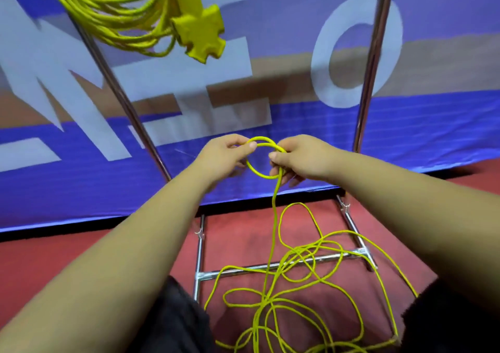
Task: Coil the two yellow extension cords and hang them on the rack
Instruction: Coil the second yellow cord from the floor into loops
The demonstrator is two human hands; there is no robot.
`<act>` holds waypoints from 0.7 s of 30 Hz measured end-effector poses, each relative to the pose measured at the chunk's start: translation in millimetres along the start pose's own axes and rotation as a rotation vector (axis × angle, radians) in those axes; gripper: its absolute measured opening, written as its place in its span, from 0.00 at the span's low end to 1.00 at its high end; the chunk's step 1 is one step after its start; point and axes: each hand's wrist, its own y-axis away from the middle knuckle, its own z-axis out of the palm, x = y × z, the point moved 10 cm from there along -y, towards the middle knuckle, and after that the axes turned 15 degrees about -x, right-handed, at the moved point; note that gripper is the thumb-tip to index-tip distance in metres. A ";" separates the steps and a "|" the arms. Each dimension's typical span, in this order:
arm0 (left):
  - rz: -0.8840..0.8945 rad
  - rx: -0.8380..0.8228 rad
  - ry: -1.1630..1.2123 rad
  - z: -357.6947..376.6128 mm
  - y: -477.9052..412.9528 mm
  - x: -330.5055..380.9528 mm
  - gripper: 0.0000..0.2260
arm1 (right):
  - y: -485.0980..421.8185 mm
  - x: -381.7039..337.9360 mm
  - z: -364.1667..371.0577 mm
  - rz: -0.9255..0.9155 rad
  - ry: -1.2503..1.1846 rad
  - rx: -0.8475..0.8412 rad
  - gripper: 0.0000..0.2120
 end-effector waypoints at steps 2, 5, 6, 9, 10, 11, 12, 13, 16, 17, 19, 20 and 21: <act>0.050 -0.003 0.062 -0.9 10.0 11.6 0.05 | 10.3 -8.2 6.1 0.010 -0.013 -0.012 0.10; 0.052 -0.024 0.168 7.5 21.5 10.0 0.07 | 22.7 -2.0 15.9 0.018 -0.047 0.021 0.14; 0.028 -0.037 0.238 12.1 23.0 5.3 0.08 | 24.6 3.4 17.7 0.031 -0.073 0.045 0.15; -0.112 -0.072 0.464 23.6 22.2 -7.9 0.09 | 26.5 11.2 12.6 0.084 -0.056 0.128 0.20; -0.149 -0.084 0.535 25.4 20.4 -10.7 0.09 | 26.3 9.7 9.7 0.093 -0.019 0.140 0.21; -0.174 -0.094 0.603 25.6 19.2 -12.7 0.09 | 26.5 6.9 7.8 0.099 0.030 0.139 0.21; -0.180 -0.102 0.659 24.2 17.9 -13.9 0.09 | 26.9 5.1 5.6 0.116 0.119 0.134 0.21; -0.169 -0.108 0.677 21.5 16.9 -14.2 0.09 | 28.2 5.1 3.4 0.143 0.226 0.126 0.20; -0.095 -0.180 0.559 17.8 17.8 -7.7 0.12 | 27.6 20.7 4.5 0.193 0.195 0.062 0.15; -0.063 -0.196 0.530 17.4 18.9 -3.2 0.14 | 25.8 24.6 5.4 0.167 0.052 0.046 0.11; 0.028 -0.158 0.483 10.1 19.8 7.0 0.16 | 23.8 22.7 -0.2 0.074 -0.125 0.047 0.10; 0.077 -0.107 0.476 3.4 20.0 10.4 0.16 | 23.0 20.9 -3.2 0.040 -0.170 0.037 0.15; 0.115 -0.048 0.490 -3.7 21.3 12.0 0.16 | 23.2 19.5 -2.4 0.028 -0.201 0.010 0.20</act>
